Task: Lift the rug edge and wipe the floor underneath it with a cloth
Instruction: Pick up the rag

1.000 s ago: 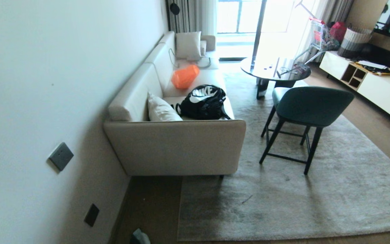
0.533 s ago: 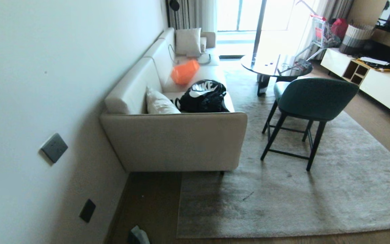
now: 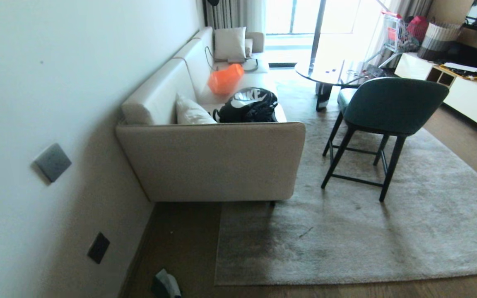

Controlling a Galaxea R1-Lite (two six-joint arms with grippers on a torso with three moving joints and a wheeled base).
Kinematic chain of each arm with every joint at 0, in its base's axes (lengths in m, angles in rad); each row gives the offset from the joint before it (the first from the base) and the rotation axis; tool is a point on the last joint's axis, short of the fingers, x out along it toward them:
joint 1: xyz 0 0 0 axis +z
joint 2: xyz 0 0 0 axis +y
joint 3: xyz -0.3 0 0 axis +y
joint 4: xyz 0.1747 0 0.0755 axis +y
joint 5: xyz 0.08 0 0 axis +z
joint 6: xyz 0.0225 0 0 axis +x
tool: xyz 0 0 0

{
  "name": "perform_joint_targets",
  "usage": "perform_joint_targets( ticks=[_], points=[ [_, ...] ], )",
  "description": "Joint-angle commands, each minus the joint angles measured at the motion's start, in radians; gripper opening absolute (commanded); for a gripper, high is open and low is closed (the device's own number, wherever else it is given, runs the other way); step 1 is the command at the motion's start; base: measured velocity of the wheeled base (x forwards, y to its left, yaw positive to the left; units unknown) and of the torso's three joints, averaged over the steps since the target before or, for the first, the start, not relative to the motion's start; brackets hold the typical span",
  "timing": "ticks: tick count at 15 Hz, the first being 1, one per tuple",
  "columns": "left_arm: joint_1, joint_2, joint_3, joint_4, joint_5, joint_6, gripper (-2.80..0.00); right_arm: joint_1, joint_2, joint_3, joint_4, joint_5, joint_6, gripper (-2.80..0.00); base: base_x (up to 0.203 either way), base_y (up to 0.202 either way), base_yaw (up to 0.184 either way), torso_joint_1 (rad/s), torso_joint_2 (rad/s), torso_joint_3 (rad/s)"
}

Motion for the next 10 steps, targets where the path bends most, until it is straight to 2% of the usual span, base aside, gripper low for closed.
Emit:
perform_joint_targets(
  ticks=[1,10],
  points=[
    [0.000,0.000,0.000,0.000,0.000,-0.001,-2.80,0.000,0.002,0.000,0.000,0.000,0.000,-2.80,0.000,0.000,0.000,-0.121,0.50,0.368],
    [0.000,0.000,0.000,0.000,0.000,0.000,-2.80,0.000,0.002,0.000,0.000,0.000,0.001,-2.80,0.000,0.000,0.000,-0.071,0.47,0.390]
  ],
)
